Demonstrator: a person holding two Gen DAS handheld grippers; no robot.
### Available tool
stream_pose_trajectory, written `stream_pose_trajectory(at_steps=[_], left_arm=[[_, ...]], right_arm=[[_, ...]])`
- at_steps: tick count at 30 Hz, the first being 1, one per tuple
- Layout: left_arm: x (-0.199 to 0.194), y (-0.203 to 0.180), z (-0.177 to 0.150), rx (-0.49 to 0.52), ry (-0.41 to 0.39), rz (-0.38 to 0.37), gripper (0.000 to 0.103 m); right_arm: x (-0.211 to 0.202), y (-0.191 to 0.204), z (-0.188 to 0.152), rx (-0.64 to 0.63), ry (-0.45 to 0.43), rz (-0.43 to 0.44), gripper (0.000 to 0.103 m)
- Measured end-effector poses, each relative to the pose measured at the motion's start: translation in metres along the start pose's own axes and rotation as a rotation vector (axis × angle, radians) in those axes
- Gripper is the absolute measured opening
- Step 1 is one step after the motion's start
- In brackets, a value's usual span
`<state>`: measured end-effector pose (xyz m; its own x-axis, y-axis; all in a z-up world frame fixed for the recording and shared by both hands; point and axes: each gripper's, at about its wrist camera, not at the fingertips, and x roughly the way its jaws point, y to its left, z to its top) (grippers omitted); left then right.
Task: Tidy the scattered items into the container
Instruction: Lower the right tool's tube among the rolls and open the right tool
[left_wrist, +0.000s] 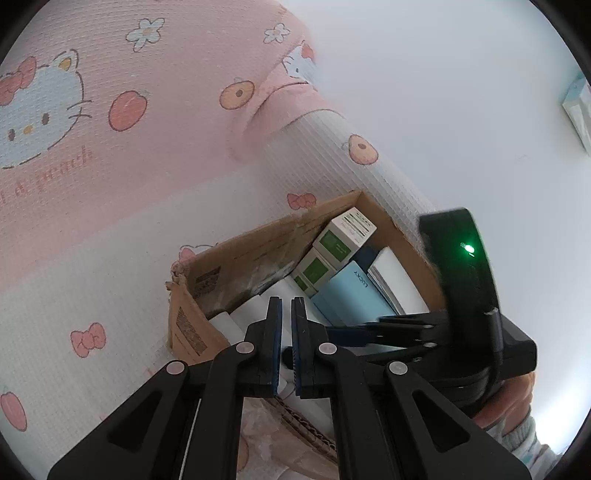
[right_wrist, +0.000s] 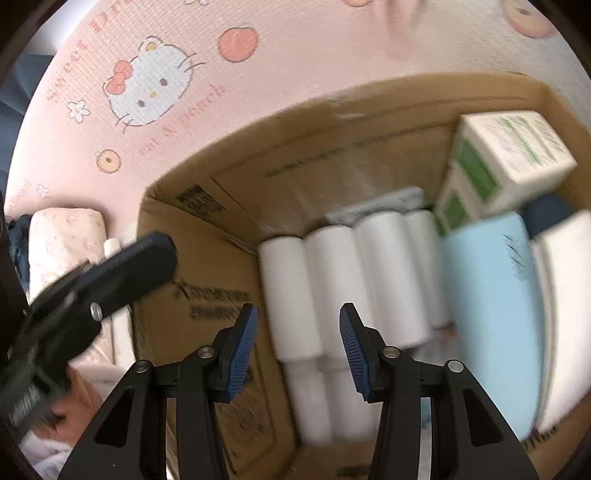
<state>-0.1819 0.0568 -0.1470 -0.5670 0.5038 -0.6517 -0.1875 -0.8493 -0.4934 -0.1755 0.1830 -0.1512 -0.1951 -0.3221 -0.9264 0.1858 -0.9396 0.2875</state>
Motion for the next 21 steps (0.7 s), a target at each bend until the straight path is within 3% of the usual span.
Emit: stream_pose_trajectory(at_steps=[6, 9, 12, 14, 18, 21], left_arm=[[0.004, -0.012, 0.001, 0.025, -0.006, 0.034, 0.004], [0.013, -0.025, 0.004, 0.077, 0.036, 0.081, 0.004], [0.023, -0.035, 0.007, 0.102, 0.087, 0.065, 0.004], [0.035, -0.039, 0.011, 0.099, 0.166, 0.045, 0.004], [0.071, -0.033, 0.016, 0.035, 0.396, 0.097, 0.003], [0.086, -0.027, 0.021, -0.017, 0.468, 0.081, 0.005]], right_arm=[[-0.008, -0.034, -0.027, 0.029, 0.085, -0.038, 0.043], [0.003, -0.035, -0.036, -0.001, 0.152, -0.082, 0.043], [0.012, -0.034, -0.037, -0.019, 0.183, -0.089, 0.043], [0.013, -0.032, -0.034, -0.029, 0.182, -0.081, 0.04], [0.015, -0.031, -0.026, -0.028, 0.196, -0.079, 0.034], [0.02, -0.033, -0.019, -0.017, 0.222, -0.09, 0.031]])
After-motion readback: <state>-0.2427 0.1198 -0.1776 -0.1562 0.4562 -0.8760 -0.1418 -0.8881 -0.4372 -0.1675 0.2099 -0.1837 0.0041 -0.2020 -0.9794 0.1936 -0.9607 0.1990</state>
